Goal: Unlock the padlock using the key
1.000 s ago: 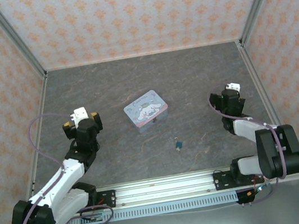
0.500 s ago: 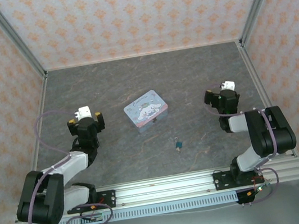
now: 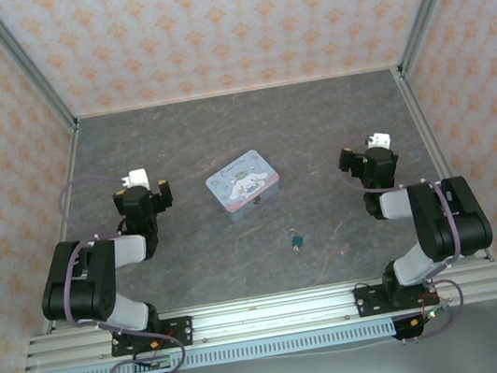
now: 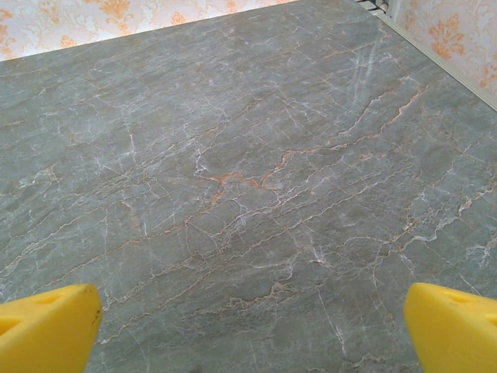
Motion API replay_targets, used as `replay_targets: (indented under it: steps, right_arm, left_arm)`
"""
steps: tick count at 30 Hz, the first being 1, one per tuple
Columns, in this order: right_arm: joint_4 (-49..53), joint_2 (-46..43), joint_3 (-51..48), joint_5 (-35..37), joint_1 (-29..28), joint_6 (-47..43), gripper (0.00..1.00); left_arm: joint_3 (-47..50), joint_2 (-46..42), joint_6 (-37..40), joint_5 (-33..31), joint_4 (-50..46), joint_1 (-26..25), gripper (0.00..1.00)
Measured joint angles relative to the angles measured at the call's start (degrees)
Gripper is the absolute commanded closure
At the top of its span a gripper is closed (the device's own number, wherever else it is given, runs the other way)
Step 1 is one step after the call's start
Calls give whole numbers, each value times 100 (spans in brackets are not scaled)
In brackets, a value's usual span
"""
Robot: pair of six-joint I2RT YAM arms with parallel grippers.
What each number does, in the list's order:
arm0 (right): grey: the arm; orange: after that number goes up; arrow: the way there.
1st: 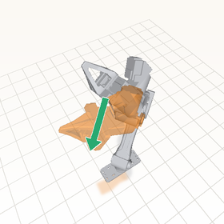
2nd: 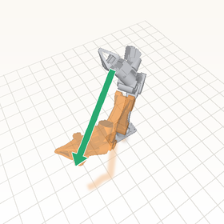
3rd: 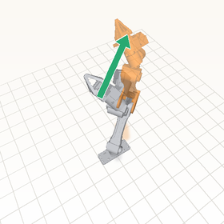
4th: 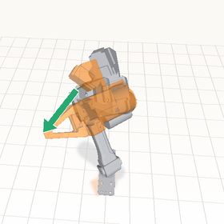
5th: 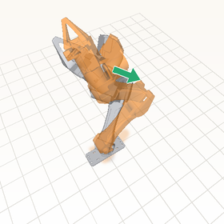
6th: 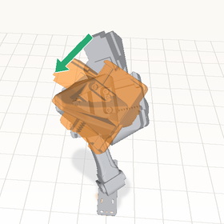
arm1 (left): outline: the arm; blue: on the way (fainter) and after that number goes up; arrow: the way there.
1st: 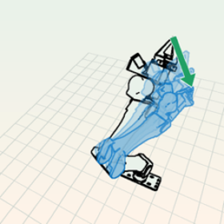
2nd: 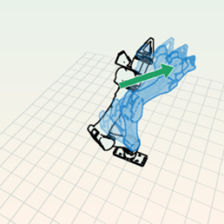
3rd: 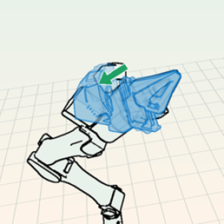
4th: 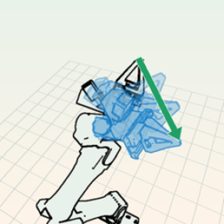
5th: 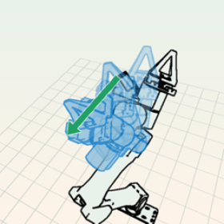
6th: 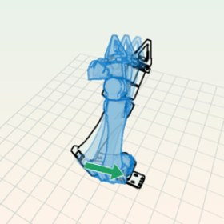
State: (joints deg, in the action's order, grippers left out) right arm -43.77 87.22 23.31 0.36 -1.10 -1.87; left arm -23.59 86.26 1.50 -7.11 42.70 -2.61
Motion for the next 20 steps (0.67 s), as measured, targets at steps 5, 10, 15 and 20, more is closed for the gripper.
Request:
replay_targets:
  steps: [5, 10, 15, 20]
  right_arm:
    - [-2, 0, 0, 0, 0, -24, 1]
    - [0, 0, 0, 0, 0, -37, 1]
    - [0, 0, 0, 0, 0, -37, 1]
    - [0, 0, 0, 0, 0, -37, 1]
  left_arm:
    - [-9, 0, -13, 120, -2, 0, 0]
    - [-9, 0, -13, 122, -4, 0, 0]
    - [-9, 0, -13, 138, -2, 0, 0]
    - [-9, 0, -13, 140, -2, 0, 0]
